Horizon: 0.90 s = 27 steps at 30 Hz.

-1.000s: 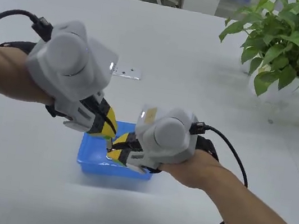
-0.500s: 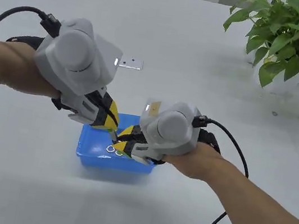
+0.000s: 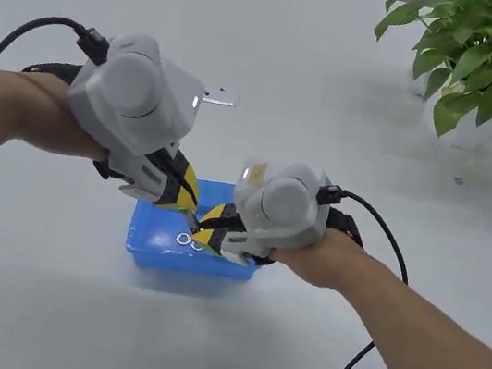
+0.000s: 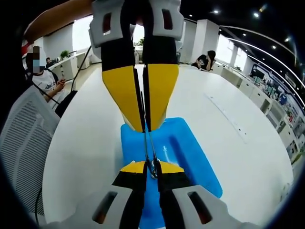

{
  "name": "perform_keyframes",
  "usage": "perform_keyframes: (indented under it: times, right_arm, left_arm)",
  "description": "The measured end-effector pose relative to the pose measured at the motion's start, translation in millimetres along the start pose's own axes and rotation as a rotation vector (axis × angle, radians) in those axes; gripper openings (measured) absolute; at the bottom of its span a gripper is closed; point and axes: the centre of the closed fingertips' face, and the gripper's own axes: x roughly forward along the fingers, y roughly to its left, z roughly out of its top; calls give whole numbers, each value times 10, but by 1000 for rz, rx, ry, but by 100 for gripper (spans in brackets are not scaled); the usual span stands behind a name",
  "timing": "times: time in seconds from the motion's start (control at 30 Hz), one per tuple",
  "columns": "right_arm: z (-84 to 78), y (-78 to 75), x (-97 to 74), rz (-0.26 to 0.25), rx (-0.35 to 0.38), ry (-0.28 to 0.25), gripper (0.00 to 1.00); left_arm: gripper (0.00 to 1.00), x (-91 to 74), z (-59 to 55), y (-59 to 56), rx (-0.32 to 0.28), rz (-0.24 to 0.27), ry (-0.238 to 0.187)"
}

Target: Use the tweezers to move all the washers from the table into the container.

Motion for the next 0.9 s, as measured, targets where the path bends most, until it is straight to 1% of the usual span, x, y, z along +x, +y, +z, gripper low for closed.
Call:
perform_keyframes:
  times: [0.43, 0.9]
  right_arm:
    - [-80, -30, 56, 15, 27, 5, 10]
    - [-85, -23, 59, 16, 24, 4, 11]
  left_arm:
    - [5, 80, -58, 43, -9, -12, 10]
    - [5, 80, -66, 41, -13, -21, 13]
